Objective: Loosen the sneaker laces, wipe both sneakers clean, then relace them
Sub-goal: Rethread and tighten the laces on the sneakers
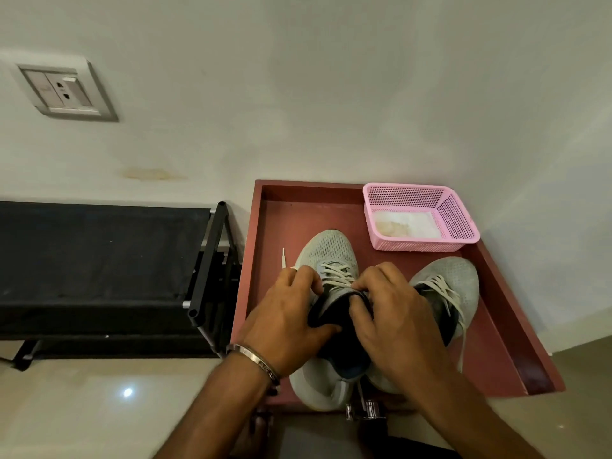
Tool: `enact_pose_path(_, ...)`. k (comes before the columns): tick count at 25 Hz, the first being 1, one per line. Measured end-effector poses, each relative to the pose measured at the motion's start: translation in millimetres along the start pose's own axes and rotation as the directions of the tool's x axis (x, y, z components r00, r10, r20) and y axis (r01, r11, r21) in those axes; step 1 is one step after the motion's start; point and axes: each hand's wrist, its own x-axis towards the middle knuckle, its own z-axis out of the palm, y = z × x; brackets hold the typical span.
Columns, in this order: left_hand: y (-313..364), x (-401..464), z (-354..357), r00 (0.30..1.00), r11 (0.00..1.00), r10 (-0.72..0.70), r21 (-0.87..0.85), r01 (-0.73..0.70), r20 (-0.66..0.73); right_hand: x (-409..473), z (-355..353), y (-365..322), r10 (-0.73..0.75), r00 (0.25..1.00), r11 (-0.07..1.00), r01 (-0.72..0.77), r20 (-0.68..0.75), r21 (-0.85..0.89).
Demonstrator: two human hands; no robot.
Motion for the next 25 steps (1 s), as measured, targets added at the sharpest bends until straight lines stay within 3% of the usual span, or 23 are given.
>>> enact_pose_path(2, 2.1, -2.9, 6.2, 0.996, 0.998, 0.023, 0.055, -0.018, -0.090, -0.4, -2.5, 1.8, 0.005, 1.000, 1.000, -0.005, 0.009, 0.008)
enact_pose_path(7, 10.2, -1.0, 2.4, 0.942, 0.997, 0.072, 0.005, -0.075, -0.328, -5.2, -2.6, 1.1, -0.033, 0.993, 0.987, 0.050, 0.116, -0.153)
enact_pose_path(11, 13.0, 0.8, 5.6, 0.933, 0.996, 0.087, -0.006, -0.095, -0.350, -9.2, -2.0, -2.2, -0.034, 0.988, 0.968, 0.070, 0.152, -0.241)
enact_pose_path(18, 13.3, 0.3, 5.6, 0.919, 0.995, 0.083, -0.024, -0.100, -0.384, -6.1, 5.2, -3.1, -0.015, 0.997, 0.999, 0.018, 0.076, -0.043)
enact_pose_path(22, 15.8, -1.5, 1.4, 0.914, 0.994, 0.023, 0.103, 0.021, -0.406, -2.9, 11.7, -2.3, -0.082, 0.995, 0.996, 0.081, 0.051, 0.034)
enact_pose_path(25, 12.9, -1.8, -1.1, 0.911, 0.995, -0.028, 0.074, 0.064, -0.412, 2.9, 22.3, 5.0, -0.130, 0.991, 0.988, 0.125, 0.041, 0.093)
